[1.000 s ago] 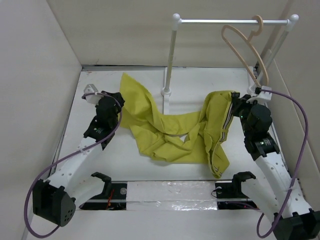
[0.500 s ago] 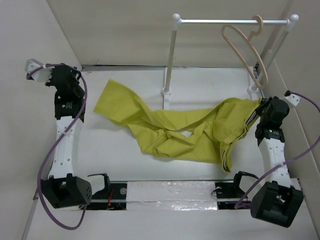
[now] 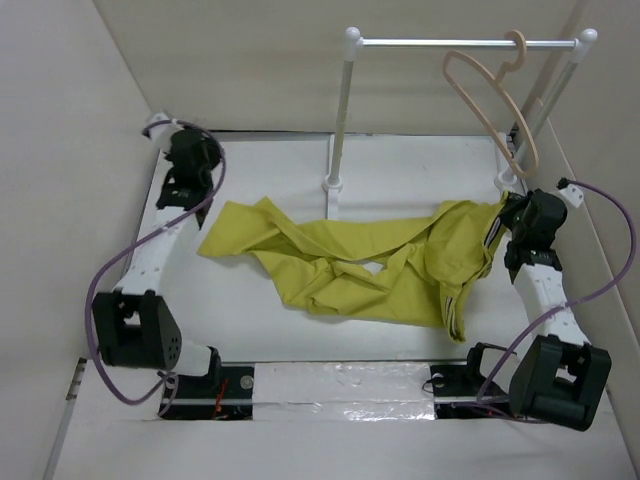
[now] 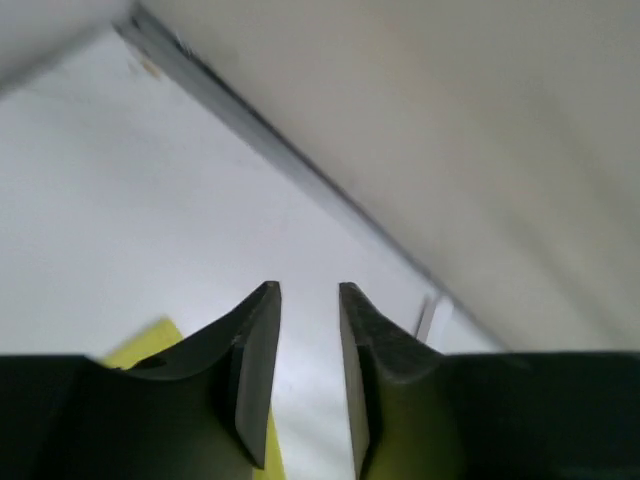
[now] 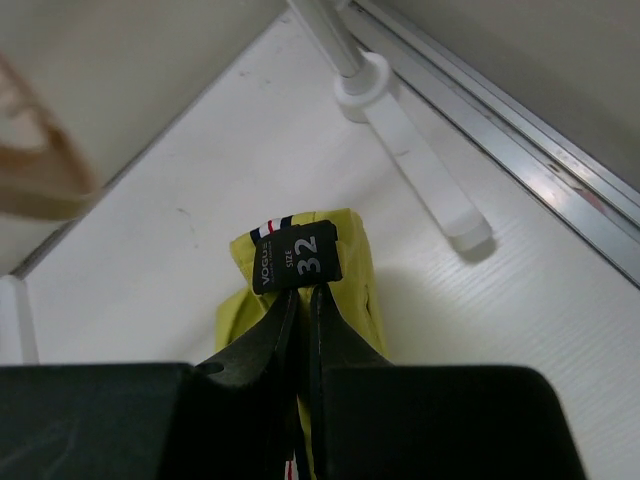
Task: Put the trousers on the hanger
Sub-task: Flatten out the trousers at the center of the board.
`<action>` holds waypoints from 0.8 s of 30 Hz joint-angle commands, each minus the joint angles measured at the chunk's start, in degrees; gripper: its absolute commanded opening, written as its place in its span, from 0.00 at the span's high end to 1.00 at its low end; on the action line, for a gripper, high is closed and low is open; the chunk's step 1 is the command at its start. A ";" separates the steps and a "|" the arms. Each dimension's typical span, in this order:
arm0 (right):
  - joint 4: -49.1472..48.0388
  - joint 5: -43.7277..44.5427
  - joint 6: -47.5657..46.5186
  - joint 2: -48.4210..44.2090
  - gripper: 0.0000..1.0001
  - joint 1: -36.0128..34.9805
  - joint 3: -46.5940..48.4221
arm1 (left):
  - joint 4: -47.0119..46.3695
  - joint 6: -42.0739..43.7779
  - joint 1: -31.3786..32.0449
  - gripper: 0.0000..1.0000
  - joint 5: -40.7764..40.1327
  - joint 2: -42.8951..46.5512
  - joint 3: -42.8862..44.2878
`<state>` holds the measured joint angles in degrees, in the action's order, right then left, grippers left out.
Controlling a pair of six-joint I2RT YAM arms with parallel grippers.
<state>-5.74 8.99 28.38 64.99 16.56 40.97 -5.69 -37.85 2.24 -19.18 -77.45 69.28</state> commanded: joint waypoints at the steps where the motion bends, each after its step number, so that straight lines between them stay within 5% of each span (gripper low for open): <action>1: -7.08 0.32 0.37 -6.52 0.98 -1.88 -3.25 | 0.95 2.95 5.40 0.70 2.91 -6.72 -2.65; 2: -7.53 0.06 0.36 -6.54 0.98 -1.88 -4.14 | 0.77 3.13 5.41 0.53 3.88 -8.32 -3.09; 3: -7.88 -0.46 -0.34 -8.98 0.98 -2.40 -4.84 | 2.16 3.65 5.93 0.49 5.80 -10.07 -2.57; 15: -8.76 -6.88 -2.63 -12.26 0.97 -3.64 -8.71 | 15.26 8.31 7.60 0.47 -3.30 -34.32 13.14; 24: -11.05 -8.47 -2.37 -9.01 0.97 -3.64 -8.28 | 21.68 10.60 8.74 0.46 -7.97 -42.08 18.61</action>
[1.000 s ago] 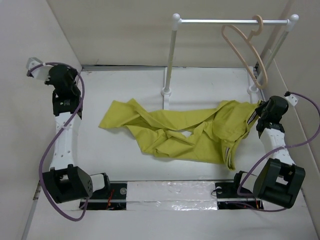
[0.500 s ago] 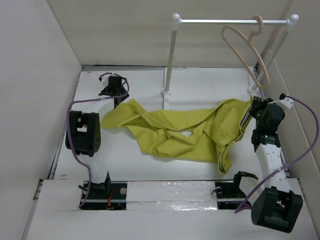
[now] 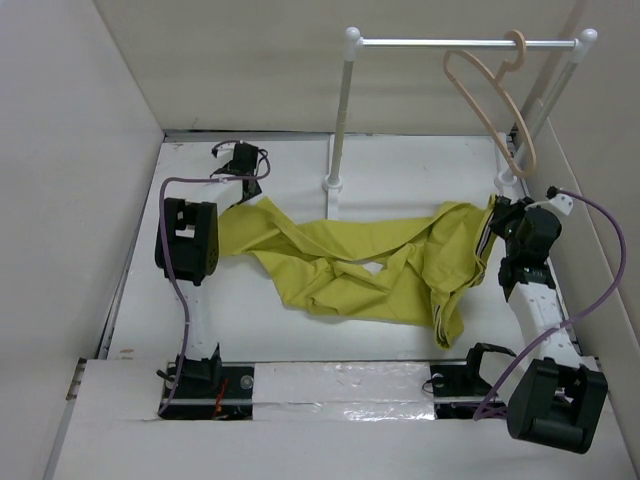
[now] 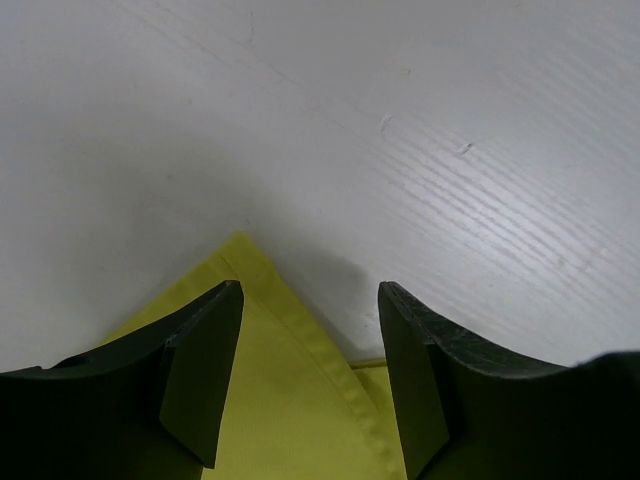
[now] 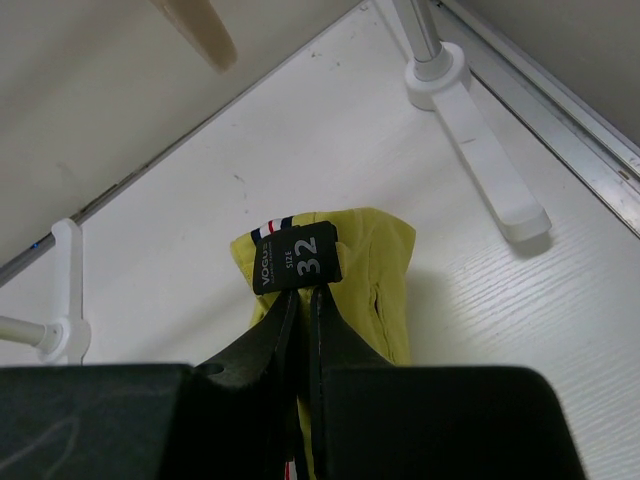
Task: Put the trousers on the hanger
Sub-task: Flatten out the trousers at the center of the board.
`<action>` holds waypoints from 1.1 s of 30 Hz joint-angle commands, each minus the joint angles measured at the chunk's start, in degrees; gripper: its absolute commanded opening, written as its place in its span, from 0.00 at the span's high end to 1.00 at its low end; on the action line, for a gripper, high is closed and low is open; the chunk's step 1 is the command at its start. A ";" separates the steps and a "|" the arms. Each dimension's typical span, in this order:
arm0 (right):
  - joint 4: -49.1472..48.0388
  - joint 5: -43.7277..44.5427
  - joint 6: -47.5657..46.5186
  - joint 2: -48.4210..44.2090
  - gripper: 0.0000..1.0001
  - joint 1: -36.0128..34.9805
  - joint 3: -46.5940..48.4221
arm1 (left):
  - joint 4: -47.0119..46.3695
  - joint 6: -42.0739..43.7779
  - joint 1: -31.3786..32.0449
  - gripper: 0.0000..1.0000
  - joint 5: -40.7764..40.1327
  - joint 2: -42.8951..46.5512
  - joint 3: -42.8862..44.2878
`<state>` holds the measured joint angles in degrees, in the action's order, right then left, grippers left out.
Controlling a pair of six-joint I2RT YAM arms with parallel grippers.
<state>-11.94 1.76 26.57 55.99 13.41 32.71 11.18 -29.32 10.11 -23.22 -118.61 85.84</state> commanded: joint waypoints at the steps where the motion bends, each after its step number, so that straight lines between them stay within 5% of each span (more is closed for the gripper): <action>1: -5.02 -0.88 -0.46 0.17 0.97 -0.49 0.42 | 5.69 2.16 0.88 0.46 -4.46 -1.71 2.40; 10: -5.37 -1.32 -0.46 2.28 0.96 -0.49 0.95 | 10.34 1.55 1.93 0.46 -5.34 -5.04 4.84; 13: -5.28 -3.08 -0.46 1.67 0.96 0.29 0.69 | 11.14 1.72 2.46 0.61 -7.01 -5.85 6.35; 16: -5.28 -4.56 -0.29 0.62 0.97 2.67 0.60 | 11.49 1.64 2.46 0.98 -7.88 -5.15 5.74; 17: -5.28 -4.92 -0.29 0.44 0.96 3.37 0.60 | 11.76 1.37 2.46 1.00 -8.33 -4.80 5.22; 33: 6.49 -4.22 -3.89 -7.29 0.97 13.73 8.59 | 2.28 -2.14 -9.23 1.00 -11.40 30.97 -2.16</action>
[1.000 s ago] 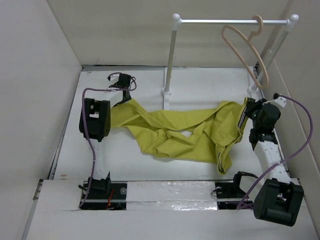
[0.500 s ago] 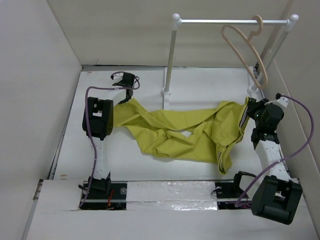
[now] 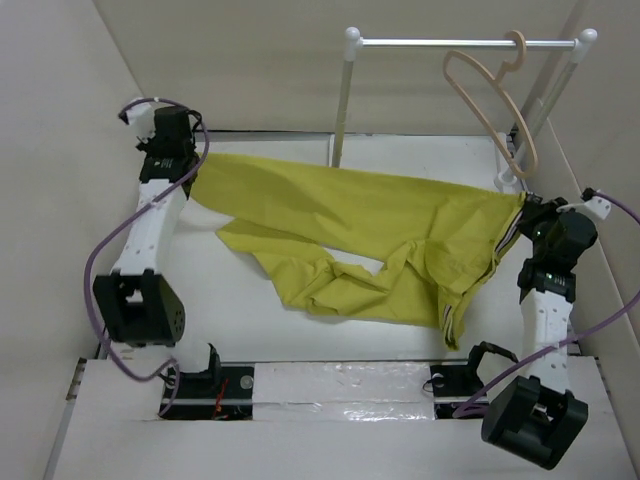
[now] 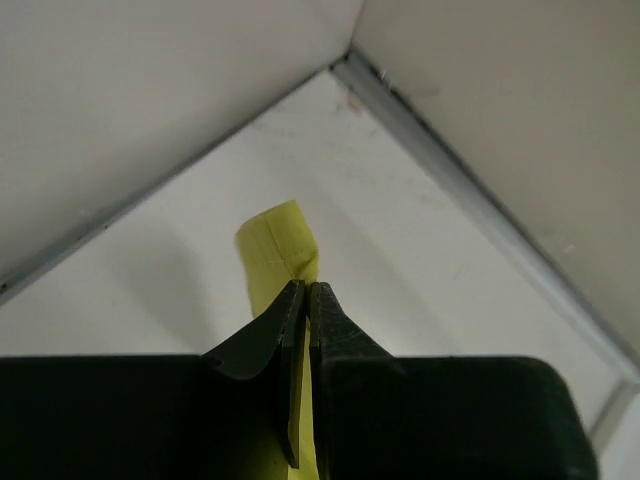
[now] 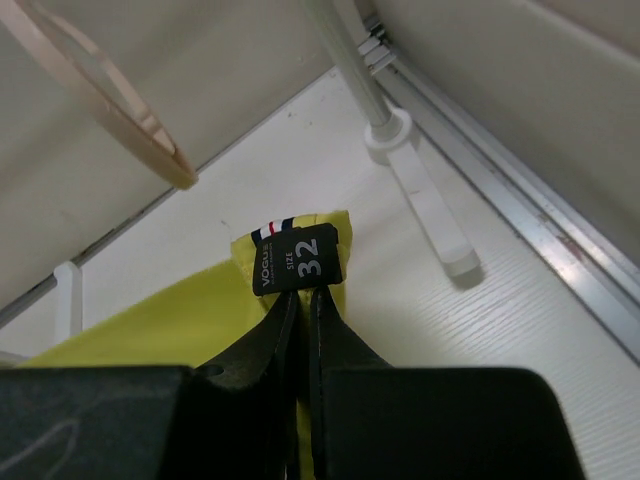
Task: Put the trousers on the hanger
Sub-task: Flatten out the trousers at the center of the board.
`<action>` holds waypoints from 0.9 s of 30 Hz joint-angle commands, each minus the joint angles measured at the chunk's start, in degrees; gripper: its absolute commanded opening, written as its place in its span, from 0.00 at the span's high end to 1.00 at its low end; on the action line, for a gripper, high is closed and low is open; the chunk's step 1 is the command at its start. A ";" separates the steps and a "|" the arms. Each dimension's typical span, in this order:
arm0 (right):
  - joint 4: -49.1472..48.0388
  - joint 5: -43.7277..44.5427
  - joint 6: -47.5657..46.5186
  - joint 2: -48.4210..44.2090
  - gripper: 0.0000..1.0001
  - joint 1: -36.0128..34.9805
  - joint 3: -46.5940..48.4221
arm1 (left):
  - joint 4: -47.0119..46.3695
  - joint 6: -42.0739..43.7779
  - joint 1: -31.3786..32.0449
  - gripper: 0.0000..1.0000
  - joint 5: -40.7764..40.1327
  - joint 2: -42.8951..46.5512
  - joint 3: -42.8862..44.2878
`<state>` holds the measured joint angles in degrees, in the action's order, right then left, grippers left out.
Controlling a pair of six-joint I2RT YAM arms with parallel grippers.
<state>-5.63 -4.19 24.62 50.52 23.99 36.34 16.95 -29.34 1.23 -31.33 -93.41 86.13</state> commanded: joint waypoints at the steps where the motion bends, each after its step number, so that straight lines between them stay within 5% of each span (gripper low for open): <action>1: 0.70 0.59 -1.86 -1.83 0.97 3.95 5.49 | -4.20 -2.56 -1.14 1.00 -3.56 8.74 -3.33; 10: 12.02 -7.05 -3.53 -12.19 0.99 5.19 11.73 | -10.71 -1.86 -1.85 1.00 -9.18 22.11 -6.68; 15: 18.22 -2.76 -5.38 -15.02 0.99 4.40 13.52 | -13.52 0.86 -1.85 1.00 -10.59 25.55 -8.52; 21: 6.35 -2.23 0.24 -2.47 0.98 4.40 9.02 | -16.69 1.40 -1.85 1.00 -7.96 22.22 -11.51; 27: 0.99 2.09 2.97 13.96 0.98 6.94 14.99 | -18.08 -0.19 -1.85 1.00 -7.25 10.02 -7.83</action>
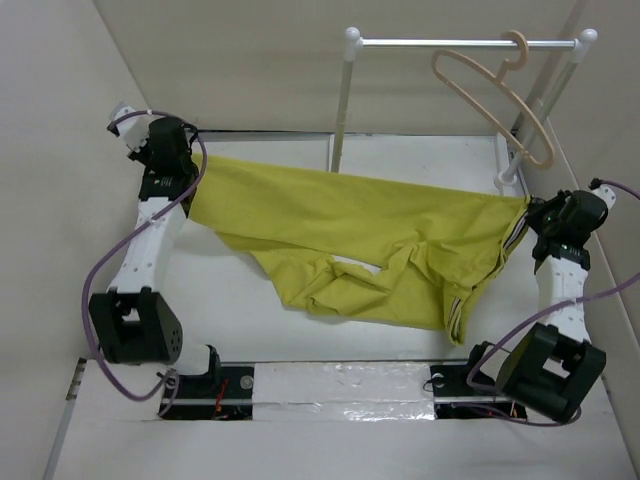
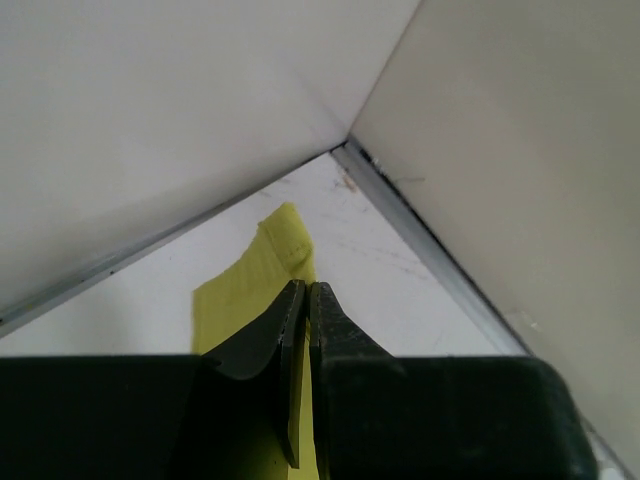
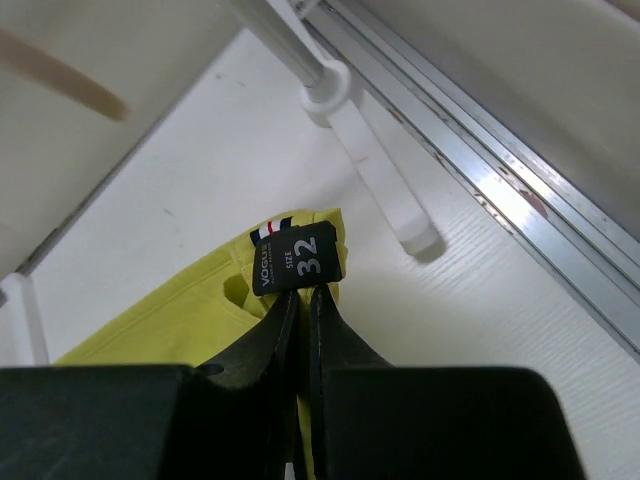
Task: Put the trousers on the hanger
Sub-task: Flatten out the trousers at the center of the board.
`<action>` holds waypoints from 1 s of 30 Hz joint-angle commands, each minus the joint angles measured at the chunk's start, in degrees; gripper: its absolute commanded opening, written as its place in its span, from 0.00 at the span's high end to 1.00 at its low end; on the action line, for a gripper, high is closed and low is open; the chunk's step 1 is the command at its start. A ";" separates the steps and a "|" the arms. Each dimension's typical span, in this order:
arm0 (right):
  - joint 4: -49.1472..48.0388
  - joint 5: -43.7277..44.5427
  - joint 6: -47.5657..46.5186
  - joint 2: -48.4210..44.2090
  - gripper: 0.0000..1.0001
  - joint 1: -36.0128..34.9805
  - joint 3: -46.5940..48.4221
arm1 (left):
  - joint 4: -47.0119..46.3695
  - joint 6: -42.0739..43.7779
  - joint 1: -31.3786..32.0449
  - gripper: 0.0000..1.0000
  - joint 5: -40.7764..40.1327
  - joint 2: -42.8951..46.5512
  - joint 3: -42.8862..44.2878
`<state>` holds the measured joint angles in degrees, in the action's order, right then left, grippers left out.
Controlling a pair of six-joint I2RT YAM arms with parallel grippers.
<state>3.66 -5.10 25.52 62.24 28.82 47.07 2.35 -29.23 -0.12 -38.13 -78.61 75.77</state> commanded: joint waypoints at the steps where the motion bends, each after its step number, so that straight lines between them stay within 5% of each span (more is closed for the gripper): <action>1: -8.32 2.99 2.08 2.27 0.98 2.12 4.26 | -3.58 -0.12 -0.50 1.00 -0.80 -6.02 2.54; 11: -22.18 7.82 3.67 20.89 0.96 -0.95 9.09 | -7.97 0.32 -0.50 1.00 -0.28 -19.03 6.49; 16: -16.33 14.84 -1.87 32.04 0.94 -6.23 19.88 | -9.99 3.39 -0.50 1.00 2.26 -25.26 9.22; 17: -14.84 16.16 -2.40 33.20 0.91 -6.23 20.86 | -9.39 3.57 -0.50 0.94 2.27 -26.15 9.92; 19: -12.98 16.53 -1.79 34.70 0.68 -6.23 22.27 | -9.47 4.53 -0.50 0.78 3.84 -28.17 10.98; 20: -12.98 16.70 -1.35 34.53 0.45 -7.01 22.19 | -9.47 4.54 -0.50 0.59 4.37 -29.05 11.15; 23: -11.49 18.02 -0.82 31.04 0.19 -8.42 21.67 | -9.12 4.62 -0.50 0.35 5.26 -29.32 11.68; 26: -11.48 17.41 -0.47 23.50 0.16 -11.75 19.04 | -8.77 4.54 0.82 0.32 5.35 -28.01 11.25; 30: -15.24 14.61 0.23 10.59 0.23 -17.20 5.46 | -8.41 1.91 2.67 0.38 5.43 -22.92 5.21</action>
<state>-6.87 10.41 25.17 82.35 15.51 59.40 -5.15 -25.87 0.99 -32.97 -108.31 83.79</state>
